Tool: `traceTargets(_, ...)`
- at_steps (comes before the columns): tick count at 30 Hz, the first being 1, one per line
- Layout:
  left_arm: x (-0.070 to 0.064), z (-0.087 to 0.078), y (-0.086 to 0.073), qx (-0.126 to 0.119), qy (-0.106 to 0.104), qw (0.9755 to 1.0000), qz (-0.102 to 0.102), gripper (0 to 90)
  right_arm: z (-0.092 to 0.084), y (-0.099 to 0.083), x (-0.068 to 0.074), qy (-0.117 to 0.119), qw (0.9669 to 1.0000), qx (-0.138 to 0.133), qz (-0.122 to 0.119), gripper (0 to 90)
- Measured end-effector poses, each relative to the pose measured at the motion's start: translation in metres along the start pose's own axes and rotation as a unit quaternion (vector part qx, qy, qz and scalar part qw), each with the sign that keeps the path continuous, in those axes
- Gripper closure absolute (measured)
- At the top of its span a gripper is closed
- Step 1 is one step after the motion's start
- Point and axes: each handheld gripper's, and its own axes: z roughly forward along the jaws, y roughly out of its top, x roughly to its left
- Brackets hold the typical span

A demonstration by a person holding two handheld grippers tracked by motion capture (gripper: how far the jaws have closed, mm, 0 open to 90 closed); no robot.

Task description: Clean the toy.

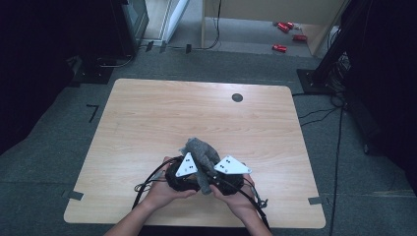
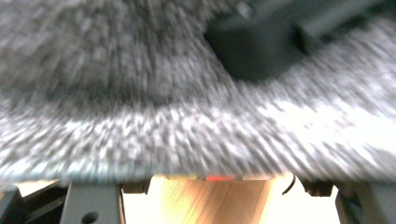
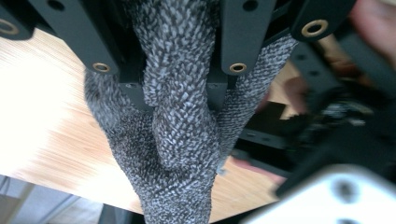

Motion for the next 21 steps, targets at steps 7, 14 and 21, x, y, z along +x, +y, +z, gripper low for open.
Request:
traceTargets(7,0.001,-0.011,0.001,-0.013,-0.001,0.9999,-0.005,34.7,-0.013,0.001,-0.023,-0.047,0.9982,-0.009,0.037,70.3)
traceTargets(14,0.002,-0.021,0.006,-0.026,0.014,0.9995,-0.007,34.6,-0.025,0.013,-0.005,-0.006,0.9979,-0.041,0.051,70.0)
traceTargets(21,-0.004,-0.028,0.008,-0.037,0.025,0.999,0.011,34.6,-0.021,0.014,0.014,0.003,0.9994,-0.033,0.011,69.6)
